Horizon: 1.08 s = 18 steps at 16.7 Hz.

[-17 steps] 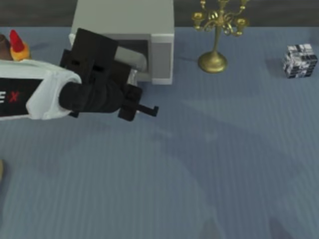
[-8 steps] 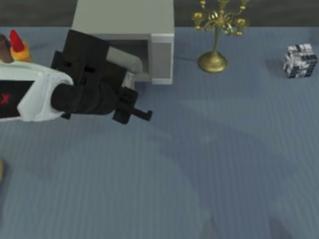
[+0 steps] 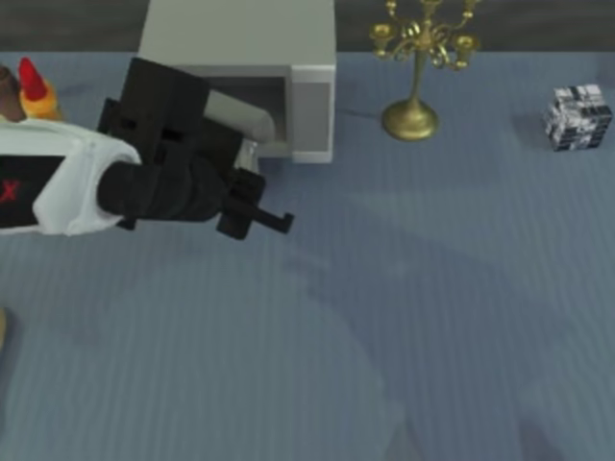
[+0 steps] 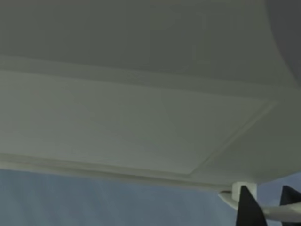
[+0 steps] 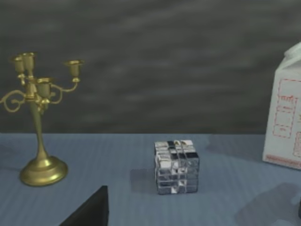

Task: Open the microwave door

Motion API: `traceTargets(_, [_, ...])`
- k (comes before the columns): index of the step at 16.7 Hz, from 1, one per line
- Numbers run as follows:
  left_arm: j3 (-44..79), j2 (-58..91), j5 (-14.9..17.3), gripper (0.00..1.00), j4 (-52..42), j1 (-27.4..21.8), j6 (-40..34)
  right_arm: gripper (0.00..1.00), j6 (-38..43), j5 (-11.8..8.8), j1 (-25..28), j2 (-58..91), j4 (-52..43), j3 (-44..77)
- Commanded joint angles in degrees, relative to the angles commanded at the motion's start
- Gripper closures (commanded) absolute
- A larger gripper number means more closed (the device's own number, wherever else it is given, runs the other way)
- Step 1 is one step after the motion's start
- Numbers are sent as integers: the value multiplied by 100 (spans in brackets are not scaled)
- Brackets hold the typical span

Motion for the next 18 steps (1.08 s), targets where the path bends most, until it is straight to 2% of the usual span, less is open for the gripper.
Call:
traceTargets(14, [0, 0, 0, 100, 0, 0, 0, 0, 0, 0, 0, 0, 0, 0])
traceTargets(18, [-47, -31, 131, 100, -21, 20, 101, 0, 0, 0, 0, 0, 0, 0])
